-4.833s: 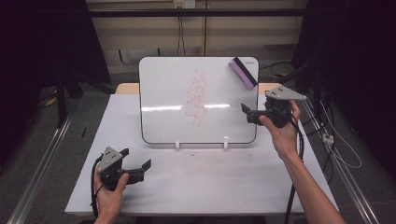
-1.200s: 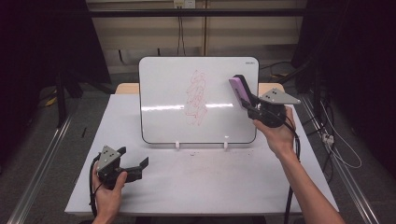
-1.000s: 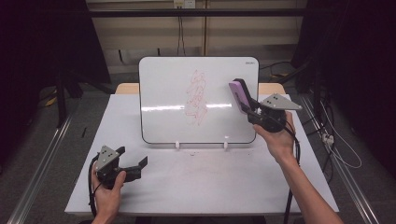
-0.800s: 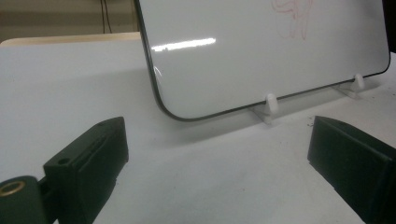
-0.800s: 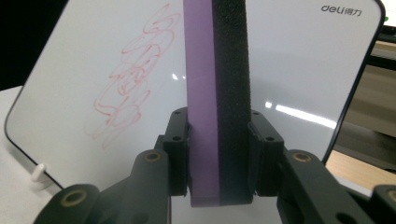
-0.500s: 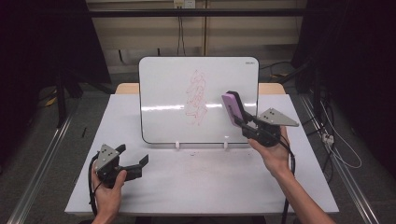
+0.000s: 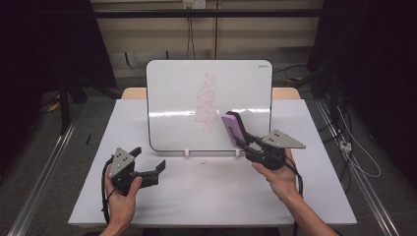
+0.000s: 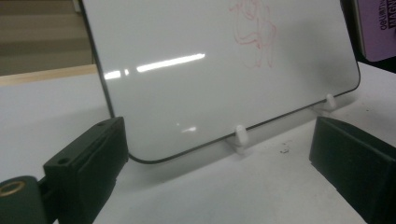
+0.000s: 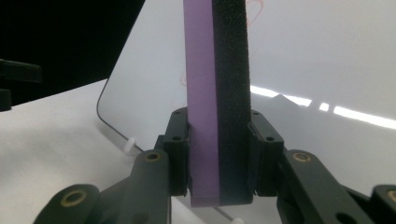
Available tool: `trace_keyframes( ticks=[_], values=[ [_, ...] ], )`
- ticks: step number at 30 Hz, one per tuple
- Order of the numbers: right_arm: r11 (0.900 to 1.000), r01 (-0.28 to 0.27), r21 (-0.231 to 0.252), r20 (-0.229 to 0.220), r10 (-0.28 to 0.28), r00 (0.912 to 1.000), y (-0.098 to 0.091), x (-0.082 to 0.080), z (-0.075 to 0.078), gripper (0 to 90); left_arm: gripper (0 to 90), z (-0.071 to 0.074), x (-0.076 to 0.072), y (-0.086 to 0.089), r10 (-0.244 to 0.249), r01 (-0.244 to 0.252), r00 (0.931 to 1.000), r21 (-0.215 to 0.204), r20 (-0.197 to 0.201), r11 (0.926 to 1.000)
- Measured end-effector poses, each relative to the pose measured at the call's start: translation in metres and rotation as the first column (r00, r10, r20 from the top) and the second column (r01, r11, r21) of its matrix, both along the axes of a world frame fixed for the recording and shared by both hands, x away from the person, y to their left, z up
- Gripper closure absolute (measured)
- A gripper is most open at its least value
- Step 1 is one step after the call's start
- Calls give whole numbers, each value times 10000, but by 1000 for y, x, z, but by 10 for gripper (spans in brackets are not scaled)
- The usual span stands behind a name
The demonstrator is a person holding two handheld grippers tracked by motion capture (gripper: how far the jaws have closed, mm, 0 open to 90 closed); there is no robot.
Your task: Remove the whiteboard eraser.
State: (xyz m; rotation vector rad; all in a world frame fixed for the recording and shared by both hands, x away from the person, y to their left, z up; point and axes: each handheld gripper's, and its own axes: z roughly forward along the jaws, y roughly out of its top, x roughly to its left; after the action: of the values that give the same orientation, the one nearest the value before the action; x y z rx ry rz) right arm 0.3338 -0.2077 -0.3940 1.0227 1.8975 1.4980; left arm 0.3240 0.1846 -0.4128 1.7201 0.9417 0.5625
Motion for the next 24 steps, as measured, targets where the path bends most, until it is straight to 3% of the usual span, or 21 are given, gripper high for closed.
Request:
trace_keyframes(
  ticks=[6, 14, 21, 24],
  values=[
    [9988, -288, 391, -180, 296, 9994, 18, 1, -3, 654, 39, 7, 6, -22, -539, 539, 9985, -16, 25, 9985],
    [9954, -634, 718, -237, 652, 9976, 34, -1, -10, 654, 29, 18, 6, -56, -1346, 1371, 9888, -364, 643, 9899],
    [9926, -782, 931, -348, 818, 9960, 43, -4, -18, 654, 39, 23, 10, -79, -1313, 1458, 9858, -1455, 1047, 9786],
    [9911, -824, 1049, -382, 868, 9955, 45, -5, -21, 654, 39, 25, 14, -87, -1294, 1468, 9863, -1871, 1020, 9713]
  ],
)
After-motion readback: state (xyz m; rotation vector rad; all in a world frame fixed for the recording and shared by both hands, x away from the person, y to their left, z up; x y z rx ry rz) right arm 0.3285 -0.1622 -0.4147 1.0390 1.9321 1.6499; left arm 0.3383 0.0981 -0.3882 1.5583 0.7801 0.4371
